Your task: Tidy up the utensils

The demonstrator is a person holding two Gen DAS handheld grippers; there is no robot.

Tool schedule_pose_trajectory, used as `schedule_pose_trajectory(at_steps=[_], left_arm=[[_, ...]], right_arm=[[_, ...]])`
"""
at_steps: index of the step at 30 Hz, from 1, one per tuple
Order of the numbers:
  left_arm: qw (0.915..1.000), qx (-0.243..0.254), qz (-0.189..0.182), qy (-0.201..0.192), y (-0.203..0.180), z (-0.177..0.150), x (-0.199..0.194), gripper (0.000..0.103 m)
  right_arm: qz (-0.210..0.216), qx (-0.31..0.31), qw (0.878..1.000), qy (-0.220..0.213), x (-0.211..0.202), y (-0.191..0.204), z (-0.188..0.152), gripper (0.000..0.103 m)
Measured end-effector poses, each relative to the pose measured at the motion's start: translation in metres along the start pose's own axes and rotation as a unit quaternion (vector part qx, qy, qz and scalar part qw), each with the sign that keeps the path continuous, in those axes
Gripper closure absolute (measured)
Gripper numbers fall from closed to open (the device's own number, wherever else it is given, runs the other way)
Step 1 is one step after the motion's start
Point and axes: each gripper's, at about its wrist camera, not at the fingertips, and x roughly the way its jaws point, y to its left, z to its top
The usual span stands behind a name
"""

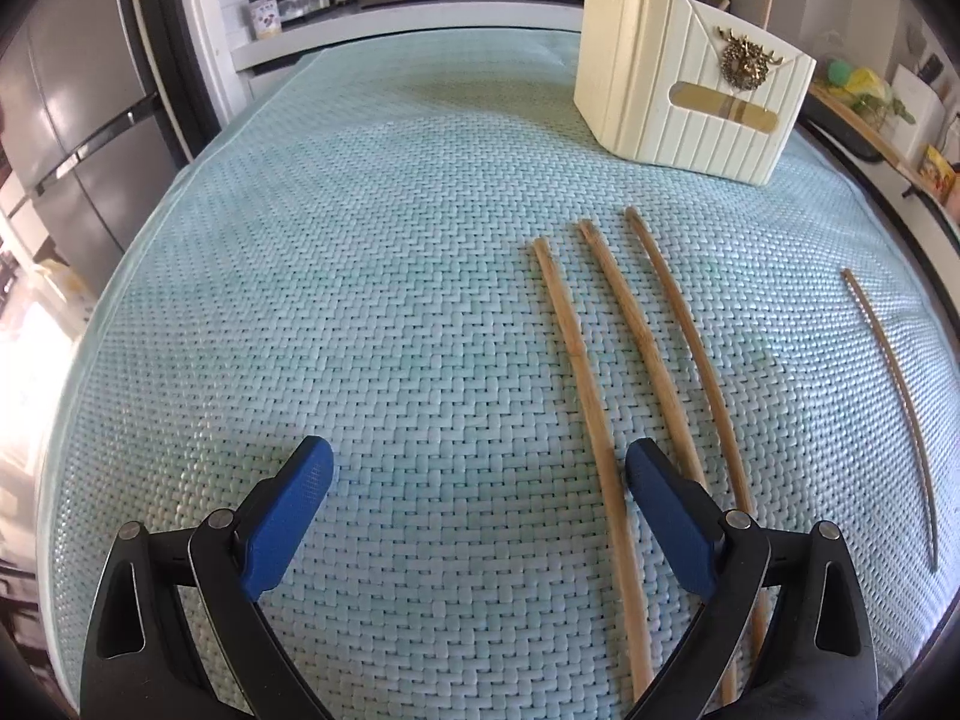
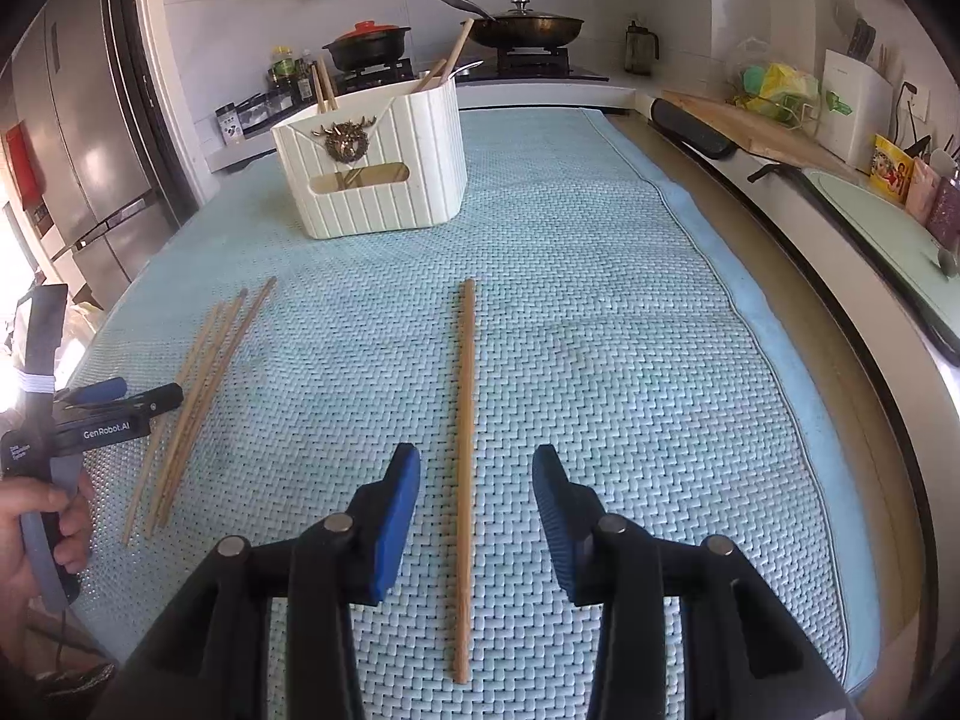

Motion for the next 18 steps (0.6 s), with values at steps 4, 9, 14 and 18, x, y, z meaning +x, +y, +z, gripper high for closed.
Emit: schedule_pose_trajectory(at_steps=[4, 9, 14, 18], left_arm=[[0.9996, 0.021, -0.014, 0.014, -0.003, 0.009, 0.006, 0.005], [0.9985, 0.039, -0.032, 0.019, -0.007, 0.024, 0.015, 0.009], [0.9974, 0.045, -0.048, 0.029, -0.008, 0.047, 0.024, 0.029], [0.9961, 0.045, -0.064, 0.041, -0.011, 0.063, 0.029, 0.049]], right_arm=[[0.039, -0.019, 0.998, 0.042, 0.019, -0.003, 0.020, 0.055], [0.035, -0.059, 0.995, 0.070, 0.056, 0.008, 0.036, 0.055], [0.015, -0.080, 0.992, 0.098, 0.097, 0.017, 0.056, 0.055], [0.001, -0.094, 0.991, 0.096, 0.112, 0.024, 0.074, 0.070]])
